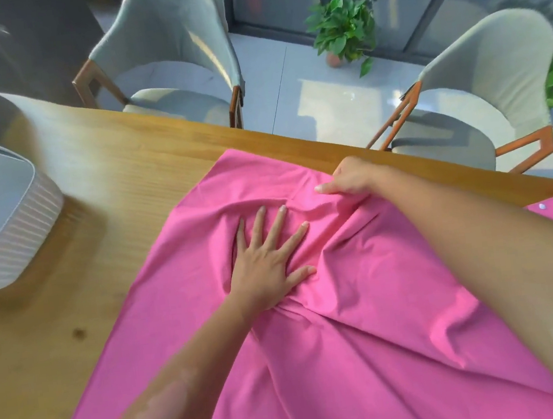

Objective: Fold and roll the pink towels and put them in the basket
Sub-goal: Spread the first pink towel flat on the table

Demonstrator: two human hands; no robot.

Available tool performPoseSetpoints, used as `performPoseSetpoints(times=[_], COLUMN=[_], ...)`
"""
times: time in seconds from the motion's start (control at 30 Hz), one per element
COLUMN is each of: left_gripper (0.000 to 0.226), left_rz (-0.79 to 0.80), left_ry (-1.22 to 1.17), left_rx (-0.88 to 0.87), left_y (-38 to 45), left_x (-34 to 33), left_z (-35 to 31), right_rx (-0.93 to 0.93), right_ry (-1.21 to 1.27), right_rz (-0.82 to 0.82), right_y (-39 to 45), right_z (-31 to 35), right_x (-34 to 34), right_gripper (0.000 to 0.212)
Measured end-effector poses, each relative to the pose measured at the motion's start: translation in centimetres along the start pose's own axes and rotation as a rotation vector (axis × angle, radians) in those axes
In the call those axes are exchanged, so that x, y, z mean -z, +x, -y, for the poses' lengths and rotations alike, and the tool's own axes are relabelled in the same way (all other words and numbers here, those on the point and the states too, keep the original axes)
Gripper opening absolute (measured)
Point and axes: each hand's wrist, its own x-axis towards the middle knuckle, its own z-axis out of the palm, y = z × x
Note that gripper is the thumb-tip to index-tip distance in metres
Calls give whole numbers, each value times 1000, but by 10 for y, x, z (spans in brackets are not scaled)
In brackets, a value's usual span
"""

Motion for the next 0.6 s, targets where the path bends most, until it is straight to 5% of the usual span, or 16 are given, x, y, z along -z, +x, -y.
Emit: performPoseSetpoints(times=[0.07,0.13,0.2,0.3,0.37,0.47,0.53,0.6], left_gripper=[79,76,71,56,38,17,22,35], left_rz=[33,37,-22,-226,-356,-512,-607,-611], left_ry=[-6,-92,-243,-446,-538,-612,-616,-582], left_rx=[18,38,111,203,238,403,484,455], left_y=[-10,-19,-30,-58,-76,-83,-70,-51], left_x=[2,8,18,29,33,45,58,71], left_z=[-4,-6,-8,-2,10,30,47,63], right_rx=[76,292,655,1100,1045,855,680,494], right_ry=[117,98,-190,-601,-646,-415,-258,-183], right_rz=[-53,-403,-754,-630,-510,-657,-626,-428], right_y=[-11,-32,-62,-100,-115,-117,-108,-94], right_z=[6,16,23,6,-10,-12,2,19], right_x=[-1,-7,-23,-66,-84,-83,-73,-65], right_gripper=[37,21,15,21,40,34,26,36])
